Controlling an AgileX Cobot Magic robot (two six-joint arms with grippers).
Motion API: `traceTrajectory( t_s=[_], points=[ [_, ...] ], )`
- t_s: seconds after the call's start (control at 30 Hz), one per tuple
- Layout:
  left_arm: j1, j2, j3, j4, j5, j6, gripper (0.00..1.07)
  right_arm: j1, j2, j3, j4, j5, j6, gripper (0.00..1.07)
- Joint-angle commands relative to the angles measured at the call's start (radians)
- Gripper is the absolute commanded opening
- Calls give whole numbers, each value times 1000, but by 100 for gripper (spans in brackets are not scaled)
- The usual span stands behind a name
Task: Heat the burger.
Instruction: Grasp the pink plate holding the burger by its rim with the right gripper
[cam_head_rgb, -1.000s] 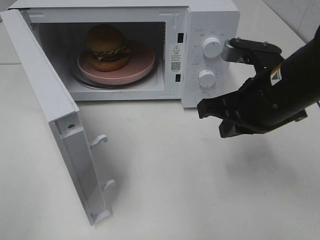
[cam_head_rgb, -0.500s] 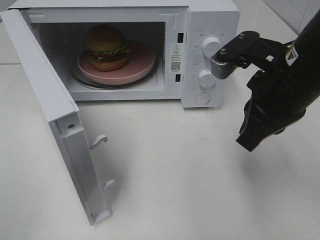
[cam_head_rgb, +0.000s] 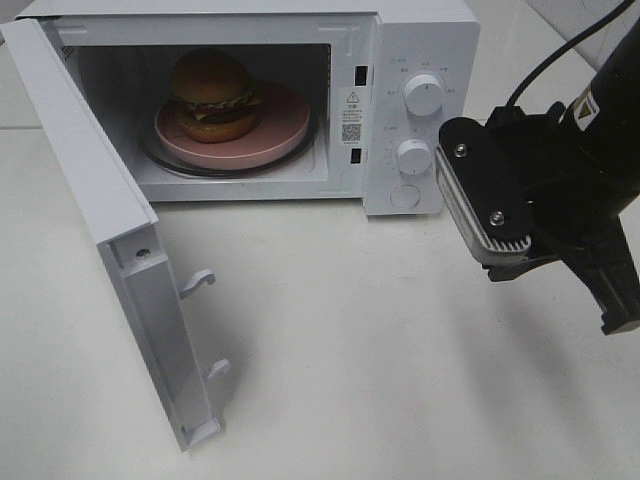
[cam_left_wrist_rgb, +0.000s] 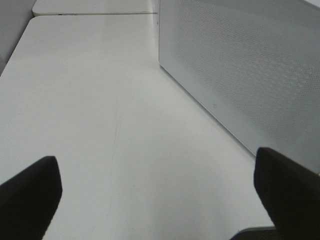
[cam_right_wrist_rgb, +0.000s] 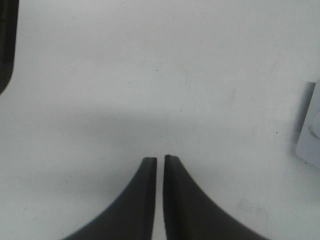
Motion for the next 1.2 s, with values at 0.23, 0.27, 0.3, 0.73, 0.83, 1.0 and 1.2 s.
traceTrajectory(
  t_s=[0.23,0.27,0.3,0.73,0.83,1.0,1.2],
  points=[
    [3,-7,0,-4,-12,-4,99,34,-6,-5,-75,-71,-29,36],
    [3,-7,0,-4,-12,-4,99,34,-6,-5,-75,-71,-29,36],
    [3,-7,0,-4,-12,-4,99,38,-6,-5,-75,-110,-10,48],
    [3,-7,0,-4,-12,-4,99,38,28,-5,-75,-207,65,95],
    [3,-7,0,-4,-12,-4,99,39,52,-6,-75,-243,65,94],
    [3,-7,0,-4,-12,-4,99,77,109,-62,-129,-274,67,93],
    [3,-7,0,-4,-12,-4,99,84,197,-163,-132,-317,73,93]
  ],
)
